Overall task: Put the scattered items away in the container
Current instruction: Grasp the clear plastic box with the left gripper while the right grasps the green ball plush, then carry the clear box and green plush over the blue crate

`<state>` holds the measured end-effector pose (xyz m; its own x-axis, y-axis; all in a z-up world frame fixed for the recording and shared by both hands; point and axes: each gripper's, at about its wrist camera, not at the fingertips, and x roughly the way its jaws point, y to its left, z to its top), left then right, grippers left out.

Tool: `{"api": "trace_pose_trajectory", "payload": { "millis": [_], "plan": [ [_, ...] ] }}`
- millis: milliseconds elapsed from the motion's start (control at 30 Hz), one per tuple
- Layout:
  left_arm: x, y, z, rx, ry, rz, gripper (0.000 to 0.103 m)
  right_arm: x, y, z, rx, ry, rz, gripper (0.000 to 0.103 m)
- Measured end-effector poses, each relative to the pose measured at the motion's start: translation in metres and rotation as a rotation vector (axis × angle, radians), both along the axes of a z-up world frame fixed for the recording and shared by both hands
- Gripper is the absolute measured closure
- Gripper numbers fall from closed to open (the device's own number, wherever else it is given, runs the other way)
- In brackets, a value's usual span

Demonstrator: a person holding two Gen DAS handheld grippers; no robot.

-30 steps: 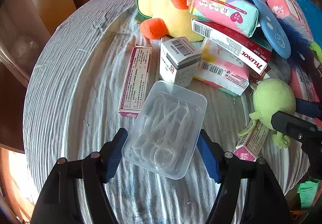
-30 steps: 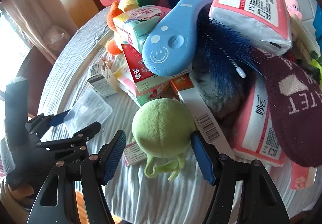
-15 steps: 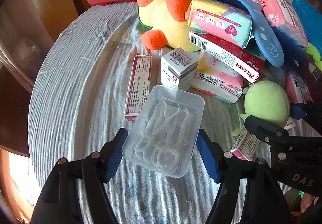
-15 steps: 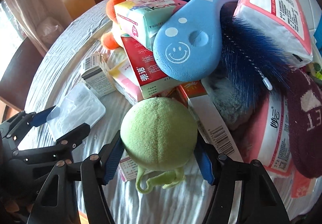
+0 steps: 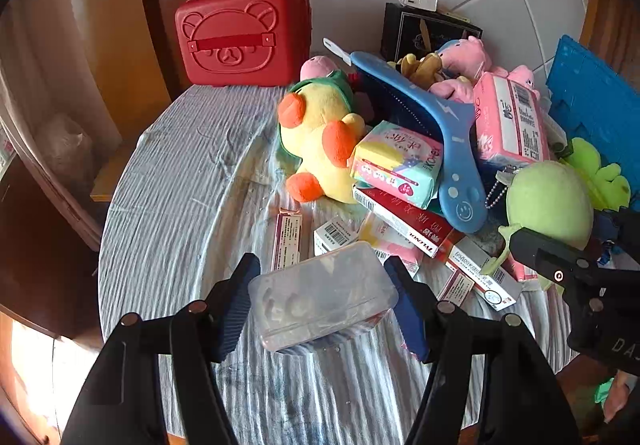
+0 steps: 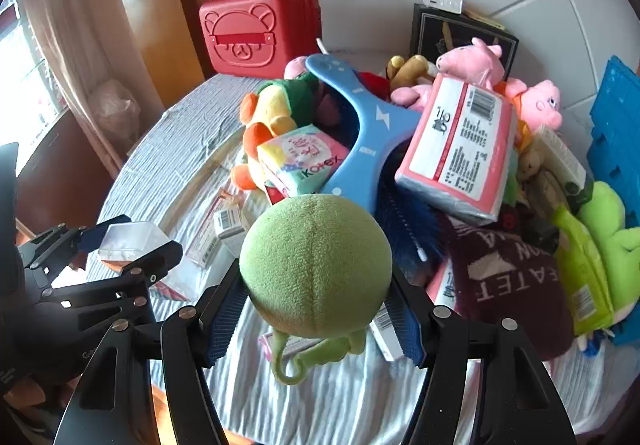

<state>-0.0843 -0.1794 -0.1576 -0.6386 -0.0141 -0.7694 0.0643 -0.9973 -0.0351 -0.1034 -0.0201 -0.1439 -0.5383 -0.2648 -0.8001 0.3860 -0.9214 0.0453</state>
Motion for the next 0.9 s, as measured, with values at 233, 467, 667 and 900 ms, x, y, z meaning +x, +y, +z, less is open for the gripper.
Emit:
{"api": "trace_pose_trajectory", "payload": {
  "millis": [233, 467, 667, 900],
  "plan": [
    [-0.001, 0.001, 0.016, -0.002, 0.039, -0.017, 0.04, 0.008, 0.007, 0.022, 0.008, 0.045, -0.04, 0.037],
    [0.002, 0.002, 0.022, -0.002, 0.056, -0.025, 0.04, 0.01, 0.009, 0.018, 0.007, 0.036, -0.046, 0.037],
    [0.0, 0.018, 0.045, 0.007, 0.118, -0.058, 0.04, 0.015, 0.015, 0.041, 0.024, 0.097, -0.068, 0.037],
    [0.002, 0.065, 0.089, 0.014, 0.214, -0.122, 0.04, 0.029, 0.056, 0.086, 0.038, 0.202, -0.134, 0.037]
  ]
}}
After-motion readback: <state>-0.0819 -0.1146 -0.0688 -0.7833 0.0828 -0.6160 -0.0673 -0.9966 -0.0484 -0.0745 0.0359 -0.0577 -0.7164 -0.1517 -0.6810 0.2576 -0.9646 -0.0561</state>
